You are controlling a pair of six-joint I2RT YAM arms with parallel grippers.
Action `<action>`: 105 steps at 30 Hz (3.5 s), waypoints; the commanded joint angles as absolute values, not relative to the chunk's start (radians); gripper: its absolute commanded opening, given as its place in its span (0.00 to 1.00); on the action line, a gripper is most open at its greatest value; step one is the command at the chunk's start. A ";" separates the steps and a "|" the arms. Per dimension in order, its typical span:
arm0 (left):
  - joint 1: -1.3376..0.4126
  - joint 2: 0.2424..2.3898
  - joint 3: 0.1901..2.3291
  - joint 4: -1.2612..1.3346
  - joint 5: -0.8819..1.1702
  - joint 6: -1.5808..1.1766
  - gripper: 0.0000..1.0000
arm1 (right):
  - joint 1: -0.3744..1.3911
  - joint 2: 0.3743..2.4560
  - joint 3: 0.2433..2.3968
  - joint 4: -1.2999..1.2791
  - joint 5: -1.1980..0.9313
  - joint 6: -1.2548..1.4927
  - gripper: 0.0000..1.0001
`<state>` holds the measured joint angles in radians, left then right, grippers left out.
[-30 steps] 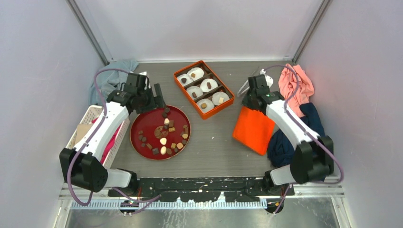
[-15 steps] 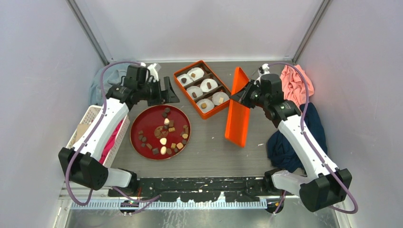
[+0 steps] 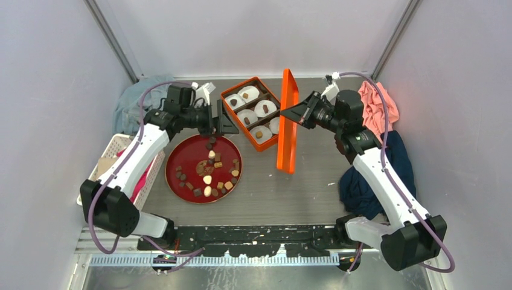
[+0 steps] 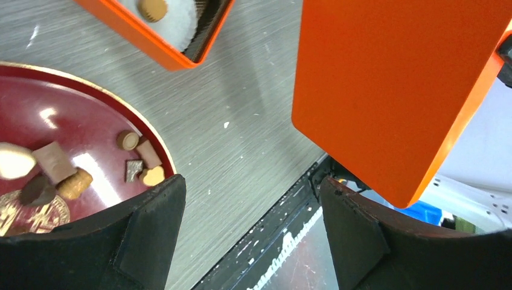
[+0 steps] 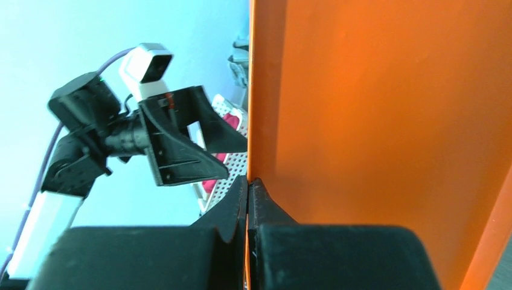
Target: Pack the chocolate
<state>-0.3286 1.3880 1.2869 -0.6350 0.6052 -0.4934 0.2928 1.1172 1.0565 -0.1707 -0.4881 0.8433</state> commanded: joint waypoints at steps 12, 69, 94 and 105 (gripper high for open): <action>-0.332 1.518 1.315 -0.165 0.715 -0.667 0.88 | 0.161 1.347 1.333 0.402 -0.990 1.195 0.01; -0.376 2.051 1.478 1.433 0.893 -1.761 0.77 | 0.114 1.663 1.364 1.433 -0.915 2.158 0.01; -0.286 1.955 1.521 1.431 0.766 -1.886 0.28 | 0.114 1.679 1.285 1.281 -0.836 2.124 0.16; -0.245 1.995 1.519 1.431 0.751 -1.908 0.09 | 0.113 1.521 1.382 0.262 -0.832 1.395 0.69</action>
